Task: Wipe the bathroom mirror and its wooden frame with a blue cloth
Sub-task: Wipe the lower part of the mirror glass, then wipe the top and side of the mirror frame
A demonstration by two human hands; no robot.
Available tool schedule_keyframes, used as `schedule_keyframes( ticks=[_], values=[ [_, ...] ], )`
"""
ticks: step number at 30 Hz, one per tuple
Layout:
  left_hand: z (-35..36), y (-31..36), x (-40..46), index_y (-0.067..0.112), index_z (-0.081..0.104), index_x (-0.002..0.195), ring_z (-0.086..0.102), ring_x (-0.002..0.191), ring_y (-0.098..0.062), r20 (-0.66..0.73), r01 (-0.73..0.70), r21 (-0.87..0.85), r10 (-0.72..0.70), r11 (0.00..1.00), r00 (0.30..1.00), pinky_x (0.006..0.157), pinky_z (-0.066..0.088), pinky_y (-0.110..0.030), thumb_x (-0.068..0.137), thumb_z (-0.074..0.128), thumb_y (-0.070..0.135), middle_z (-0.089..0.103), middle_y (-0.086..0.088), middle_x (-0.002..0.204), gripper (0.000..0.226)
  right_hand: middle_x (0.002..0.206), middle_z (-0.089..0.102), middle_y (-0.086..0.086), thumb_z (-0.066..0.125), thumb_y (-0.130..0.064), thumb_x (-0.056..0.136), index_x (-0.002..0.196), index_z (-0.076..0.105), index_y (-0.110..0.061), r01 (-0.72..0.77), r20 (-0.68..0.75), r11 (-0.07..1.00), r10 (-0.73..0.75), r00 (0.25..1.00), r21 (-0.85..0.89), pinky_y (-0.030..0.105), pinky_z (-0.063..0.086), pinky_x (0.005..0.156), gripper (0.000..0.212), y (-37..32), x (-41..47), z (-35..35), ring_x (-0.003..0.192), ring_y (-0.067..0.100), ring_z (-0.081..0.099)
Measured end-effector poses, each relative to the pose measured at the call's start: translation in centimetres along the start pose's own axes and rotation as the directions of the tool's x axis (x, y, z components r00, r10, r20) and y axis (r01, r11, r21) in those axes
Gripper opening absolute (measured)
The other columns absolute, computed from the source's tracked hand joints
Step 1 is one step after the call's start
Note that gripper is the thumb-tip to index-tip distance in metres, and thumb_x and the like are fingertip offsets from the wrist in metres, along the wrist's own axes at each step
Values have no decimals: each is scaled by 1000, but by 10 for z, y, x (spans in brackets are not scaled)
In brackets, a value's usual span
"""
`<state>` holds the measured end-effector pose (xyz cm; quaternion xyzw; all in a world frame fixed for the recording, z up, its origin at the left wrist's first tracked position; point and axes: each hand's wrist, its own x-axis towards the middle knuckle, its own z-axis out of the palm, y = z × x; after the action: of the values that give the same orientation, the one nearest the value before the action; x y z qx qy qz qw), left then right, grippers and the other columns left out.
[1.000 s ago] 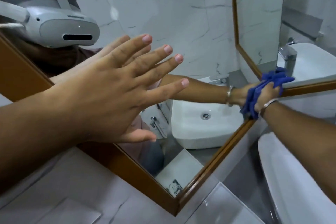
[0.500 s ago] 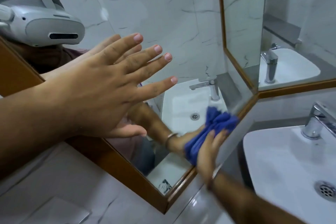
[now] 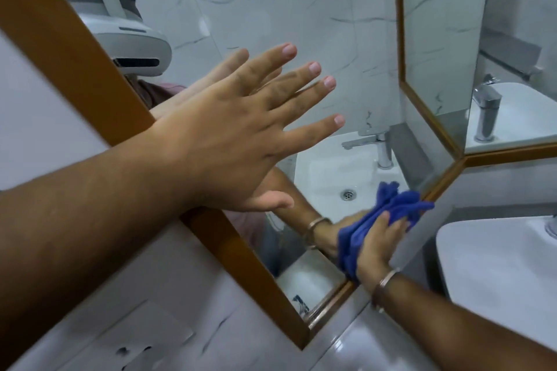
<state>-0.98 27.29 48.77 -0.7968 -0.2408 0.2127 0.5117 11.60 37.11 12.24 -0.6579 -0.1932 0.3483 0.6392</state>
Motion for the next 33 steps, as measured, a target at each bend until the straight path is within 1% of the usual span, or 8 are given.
schedule_keyframes(
  ticks=[4, 8, 10, 14, 19, 23, 27, 33],
  values=[
    [7, -2, 1, 19, 9, 161, 9, 153, -40, -79, -15, -11, 15, 1000, 997, 123, -1, -60, 87, 15, 78, 8, -23, 165, 95, 150, 36, 16, 40, -33, 98, 147, 26, -10, 45, -53, 993, -39, 998, 111, 37, 28, 115, 56, -30, 108, -7, 135, 30, 39],
    [15, -2, 3, 15, 20, 159, 14, 153, -41, -163, 0, -31, -5, 1000, 987, 123, -3, -58, 87, 28, 73, 16, -26, 164, 93, 133, 57, 8, 51, -59, 83, 140, 39, -19, -34, -102, 961, 65, 993, 276, 34, 46, 102, 70, -52, 178, -12, 115, 21, 59],
    [19, -1, 4, 15, 20, 159, 13, 153, -40, -177, 16, -29, -21, 999, 984, 124, -4, -57, 88, 31, 72, 16, -25, 164, 92, 130, 59, 6, 54, -53, 82, 137, 42, -22, -78, -57, 929, 105, 993, 362, 34, 48, 99, 65, -59, 207, -14, 113, 22, 61],
    [17, 1, 5, 14, 26, 158, 19, 151, -42, -179, 25, -29, -29, 999, 983, 123, 0, -58, 88, 36, 69, 22, -26, 162, 90, 132, 57, 13, 48, -26, 92, 139, 40, -14, -62, -81, 921, 101, 992, 385, 39, 46, 101, 49, -59, 238, -15, 115, 30, 59],
    [4, 2, 2, 17, 32, 156, 31, 146, -42, -166, 97, 33, -90, 995, 982, 120, 15, -59, 89, 44, 64, 32, -23, 159, 83, 145, 45, 14, 39, -27, 95, 145, 33, -18, -29, -62, 966, 46, 997, 255, 35, 36, 109, 51, -97, 244, -20, 126, 30, 49],
    [-3, -19, 7, 16, 41, 153, 38, 143, -42, -239, 174, 61, -154, 983, 959, 117, 20, -60, 91, 44, 51, 38, -22, 156, 71, 149, 41, 9, 35, -27, 99, 146, 30, -18, 67, -58, 956, -53, 997, 286, 35, 33, 112, 48, -167, 243, -18, 130, 28, 46],
    [-19, -83, 9, 16, 45, 149, 38, 144, -41, -322, 319, 131, -264, 939, 909, 122, 12, -58, 87, 44, 52, 38, -23, 156, 72, 148, 41, 10, 36, -26, 99, 146, 30, -17, 171, -68, 940, -158, 985, 295, 33, 35, 108, 48, -239, 238, -15, 127, 29, 48],
    [-58, -162, -5, 18, 34, 155, 36, 144, -43, -356, 489, 202, -401, 849, 844, 122, 2, -56, 93, 31, 65, 36, -25, 157, 78, 151, 36, 11, 38, -30, 98, 147, 24, -19, 401, -63, 887, -397, 916, 232, 36, 35, 108, 52, -347, 225, -6, 127, 32, 48]
  ],
)
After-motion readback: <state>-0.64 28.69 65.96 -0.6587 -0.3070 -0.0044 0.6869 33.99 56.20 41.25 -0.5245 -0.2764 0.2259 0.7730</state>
